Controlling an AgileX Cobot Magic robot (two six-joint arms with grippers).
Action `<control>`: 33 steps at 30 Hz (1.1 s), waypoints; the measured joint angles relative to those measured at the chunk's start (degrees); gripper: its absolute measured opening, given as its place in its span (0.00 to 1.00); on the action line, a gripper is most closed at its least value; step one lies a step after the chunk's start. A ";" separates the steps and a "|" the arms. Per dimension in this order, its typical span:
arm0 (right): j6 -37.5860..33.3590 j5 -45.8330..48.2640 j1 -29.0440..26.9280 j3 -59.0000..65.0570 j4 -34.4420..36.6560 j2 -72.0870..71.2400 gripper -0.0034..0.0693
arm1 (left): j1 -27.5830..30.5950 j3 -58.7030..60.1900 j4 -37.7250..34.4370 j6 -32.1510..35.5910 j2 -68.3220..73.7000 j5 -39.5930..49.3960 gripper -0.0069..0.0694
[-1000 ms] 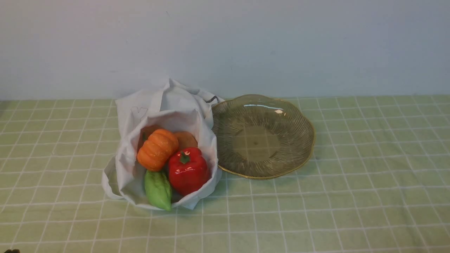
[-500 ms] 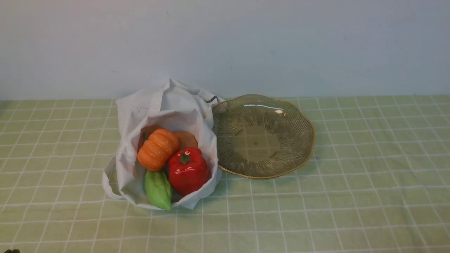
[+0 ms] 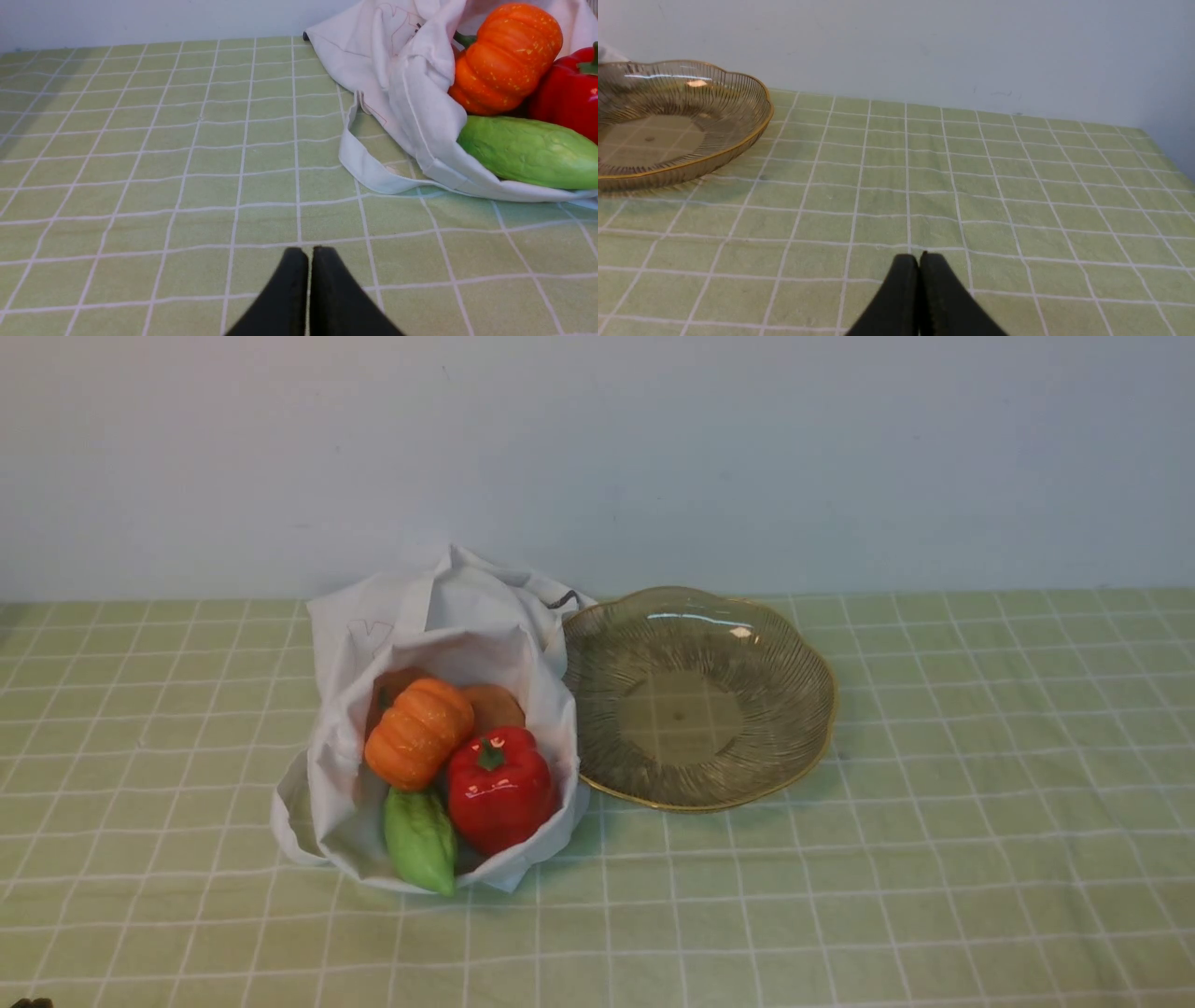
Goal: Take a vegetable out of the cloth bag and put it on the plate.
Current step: Use the left arm to grab a pumpkin from the bag
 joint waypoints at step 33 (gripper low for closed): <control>0.00 0.00 0.00 0.00 0.00 0.00 0.03 | 0.00 0.00 -44.99 -22.50 0.00 0.00 0.08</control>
